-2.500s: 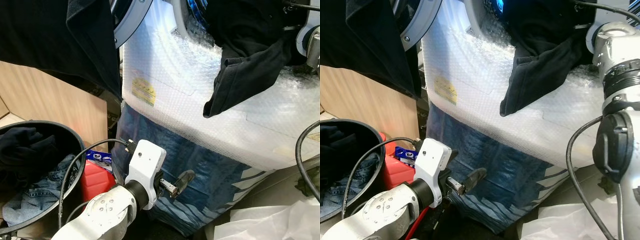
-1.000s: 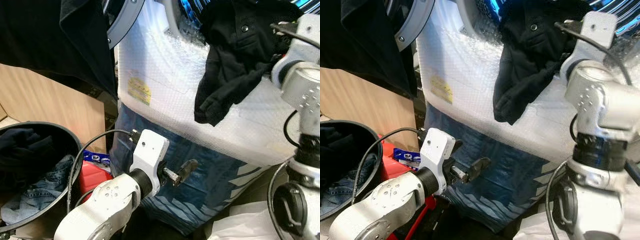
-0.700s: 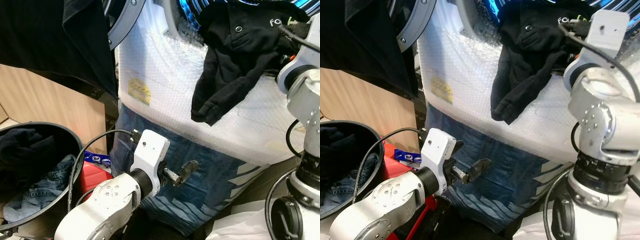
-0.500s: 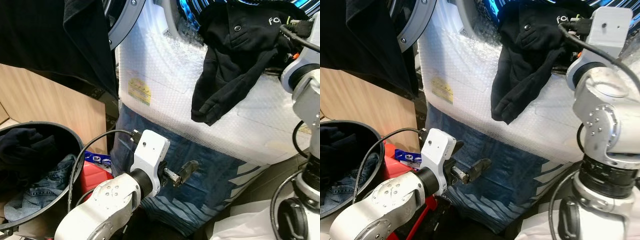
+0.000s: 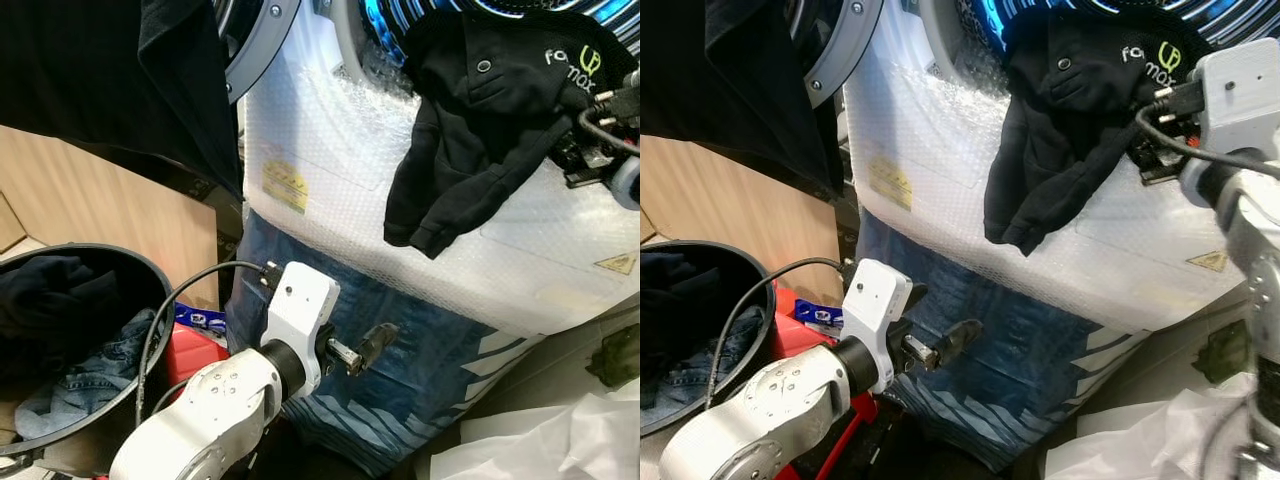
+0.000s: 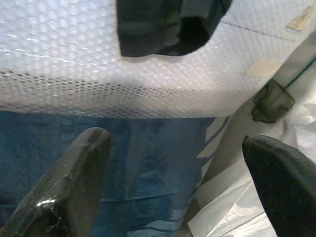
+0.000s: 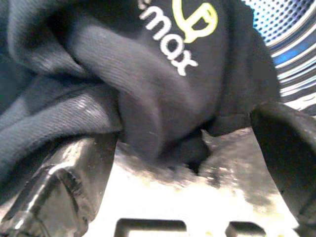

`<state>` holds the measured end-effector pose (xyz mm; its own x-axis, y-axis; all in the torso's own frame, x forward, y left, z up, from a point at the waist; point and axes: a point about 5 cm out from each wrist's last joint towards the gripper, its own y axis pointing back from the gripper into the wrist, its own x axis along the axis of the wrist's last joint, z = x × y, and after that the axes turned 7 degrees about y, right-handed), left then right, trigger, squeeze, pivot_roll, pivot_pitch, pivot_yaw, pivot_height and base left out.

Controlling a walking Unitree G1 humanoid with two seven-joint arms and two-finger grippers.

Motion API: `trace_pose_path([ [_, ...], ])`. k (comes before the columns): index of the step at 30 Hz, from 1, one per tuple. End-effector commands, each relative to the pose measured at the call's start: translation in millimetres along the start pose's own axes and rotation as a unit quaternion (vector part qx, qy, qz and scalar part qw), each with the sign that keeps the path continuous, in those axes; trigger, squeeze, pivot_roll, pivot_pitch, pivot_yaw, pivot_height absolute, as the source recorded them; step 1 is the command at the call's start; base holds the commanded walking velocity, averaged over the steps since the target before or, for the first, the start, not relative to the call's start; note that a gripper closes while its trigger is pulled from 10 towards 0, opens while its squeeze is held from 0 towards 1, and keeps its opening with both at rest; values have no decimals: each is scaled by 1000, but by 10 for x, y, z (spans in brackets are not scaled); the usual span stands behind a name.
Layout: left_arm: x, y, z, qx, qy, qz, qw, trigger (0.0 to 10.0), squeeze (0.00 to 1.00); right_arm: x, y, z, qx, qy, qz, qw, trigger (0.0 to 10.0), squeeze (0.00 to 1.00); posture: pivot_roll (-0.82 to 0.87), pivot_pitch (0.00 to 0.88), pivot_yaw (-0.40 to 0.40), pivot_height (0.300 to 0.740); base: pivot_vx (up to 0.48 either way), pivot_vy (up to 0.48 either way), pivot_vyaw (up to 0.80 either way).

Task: Clothes washing

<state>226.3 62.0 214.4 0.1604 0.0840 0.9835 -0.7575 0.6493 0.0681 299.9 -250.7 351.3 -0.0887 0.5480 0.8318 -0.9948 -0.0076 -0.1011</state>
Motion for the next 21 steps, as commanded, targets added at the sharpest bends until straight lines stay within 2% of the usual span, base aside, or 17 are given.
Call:
trace_pose_path([
  [1, 20, -4, 71, -22, -1, 3, 1000, 10000, 0, -18, 31, 70, 17, -4, 13, 1000, 10000, 0, -86, 139, -177, 740, 0, 0, 0],
  [3, 22, -5, 71, -22, -2, 3, 1000, 10000, 0, -32, 37, 91, 17, 9, 14, 1000, 10000, 0, -86, 140, -177, 740, 0, 0, 0],
  [5, 26, -5, 68, -22, -3, 4, 1000, 10000, 0, -45, 48, 139, 22, 0, 24, 999, 10000, 0, -84, 140, -174, 740, 0, 0, 0],
  [6, 29, -5, 64, -22, -4, 4, 1000, 10000, 0, -63, 62, 187, 36, -18, 34, 999, 10000, 0, -82, 139, -171, 740, 0, 0, 0],
  [9, 46, 0, 78, -26, -10, 7, 1000, 10000, 0, -143, 125, 229, 86, -16, 37, 995, 10000, 0, -78, 137, -166, 740, 0, 0, 0],
  [13, 58, -6, 94, -30, -16, 10, 999, 10000, 0, -229, 145, 254, 92, -6, 34, 995, 10000, 0, -70, 134, -159, 740, 0, 0, 0],
  [15, 69, -7, 112, -33, -16, 11, 999, 10000, 0, -333, 185, 266, 122, 3, 34, 992, 10000, 0, -67, 133, -154, 740, 0, 0, 0],
  [21, 83, 3, 111, -35, -19, 12, 999, 10000, 0, -443, 271, 288, 160, -3, 58, 985, 10000, 0, -50, 128, -135, 740, 0, 0, 0],
])
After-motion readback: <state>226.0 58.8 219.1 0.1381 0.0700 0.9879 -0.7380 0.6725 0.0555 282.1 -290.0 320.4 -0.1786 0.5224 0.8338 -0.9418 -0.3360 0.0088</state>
